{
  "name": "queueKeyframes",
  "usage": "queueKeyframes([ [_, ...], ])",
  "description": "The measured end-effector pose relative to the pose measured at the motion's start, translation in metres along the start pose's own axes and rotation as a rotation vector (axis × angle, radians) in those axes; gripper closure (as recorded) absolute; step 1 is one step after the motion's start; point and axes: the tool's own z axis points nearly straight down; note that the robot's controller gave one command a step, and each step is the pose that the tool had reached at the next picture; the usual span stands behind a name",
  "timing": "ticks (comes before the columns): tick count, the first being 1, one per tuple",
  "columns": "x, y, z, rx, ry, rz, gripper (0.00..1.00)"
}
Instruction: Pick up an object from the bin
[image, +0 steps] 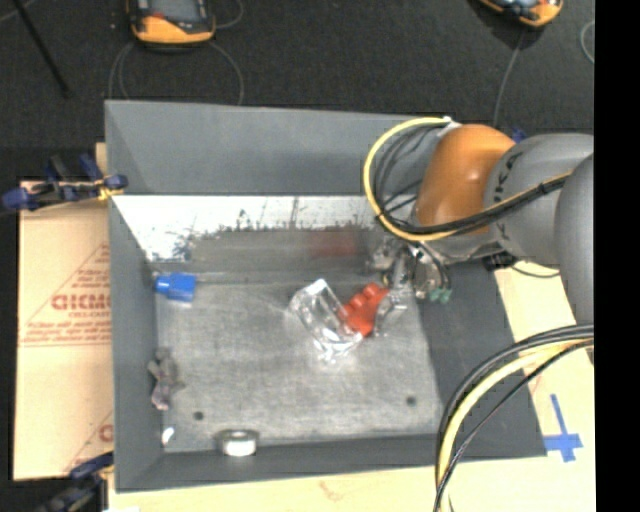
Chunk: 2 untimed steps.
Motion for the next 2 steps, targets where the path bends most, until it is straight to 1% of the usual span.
queueKeyframes([
  [1, 0.001, 0.0, 0.002, 0.002, 0.003, -0.003, 1.0],
  [2, -0.003, 0.007, -0.13, 0.001, -0.005, -0.114, 1.0],
])
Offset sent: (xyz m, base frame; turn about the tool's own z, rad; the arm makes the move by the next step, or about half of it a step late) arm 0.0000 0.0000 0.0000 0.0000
